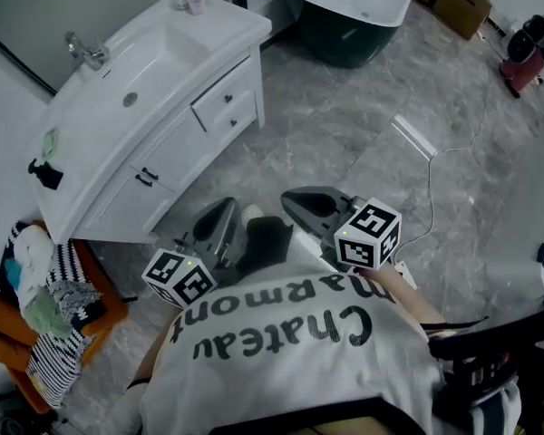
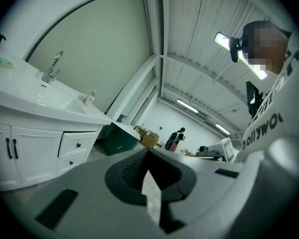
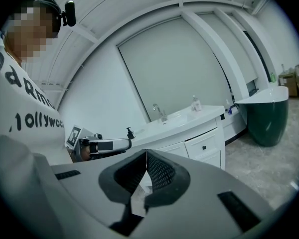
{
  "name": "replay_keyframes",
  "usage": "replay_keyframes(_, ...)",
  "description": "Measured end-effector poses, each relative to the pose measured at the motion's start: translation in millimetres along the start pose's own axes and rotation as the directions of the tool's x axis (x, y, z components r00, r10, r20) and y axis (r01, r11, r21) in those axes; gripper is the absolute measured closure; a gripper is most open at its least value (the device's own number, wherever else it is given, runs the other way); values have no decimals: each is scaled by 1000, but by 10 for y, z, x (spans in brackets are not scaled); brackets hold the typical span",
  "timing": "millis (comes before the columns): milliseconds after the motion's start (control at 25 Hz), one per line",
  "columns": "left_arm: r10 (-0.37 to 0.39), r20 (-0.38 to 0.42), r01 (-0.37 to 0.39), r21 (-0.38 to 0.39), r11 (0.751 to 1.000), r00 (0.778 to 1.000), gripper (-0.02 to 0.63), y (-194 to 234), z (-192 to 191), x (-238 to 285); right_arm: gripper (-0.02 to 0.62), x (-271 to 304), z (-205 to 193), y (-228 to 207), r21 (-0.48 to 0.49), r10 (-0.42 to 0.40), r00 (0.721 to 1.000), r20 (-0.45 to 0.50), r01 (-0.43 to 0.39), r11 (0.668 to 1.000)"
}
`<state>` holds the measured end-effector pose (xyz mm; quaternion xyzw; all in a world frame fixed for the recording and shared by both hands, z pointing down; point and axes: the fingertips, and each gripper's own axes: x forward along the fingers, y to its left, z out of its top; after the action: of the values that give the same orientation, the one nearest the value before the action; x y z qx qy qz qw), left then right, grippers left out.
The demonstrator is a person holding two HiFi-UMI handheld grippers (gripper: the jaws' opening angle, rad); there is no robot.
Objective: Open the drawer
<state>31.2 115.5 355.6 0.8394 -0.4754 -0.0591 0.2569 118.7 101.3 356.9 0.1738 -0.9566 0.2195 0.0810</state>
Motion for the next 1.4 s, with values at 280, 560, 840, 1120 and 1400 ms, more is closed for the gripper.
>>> replay_keyframes(280,-39,-20,39,-22,999,999,598,444,333,572,583,402,293,-491,23,-28,1000,-7,28,999)
replay_keyframes(560,-74,5,75,-7,997,997,598,994,798,1071,583,917,694,-1009,17,-54,999,-4,54,998)
replay_keyframes(840,-93,-5,93,20,995,996,598,1441,1264,1487,583,1478,1220,-1454,13,-41,999,12,41,999)
replay_keyframes(1120,-50,1,50,51,997,999,598,1801,1404,1728,583,2023,1348,-1667,-23,31,999,-27,-32,999)
replay_keyframes(1400,55,107,-54,-13,998,993,598,2173,1431,1847,583,2417,1245,-2106,-1,71,993,-99,-71,997)
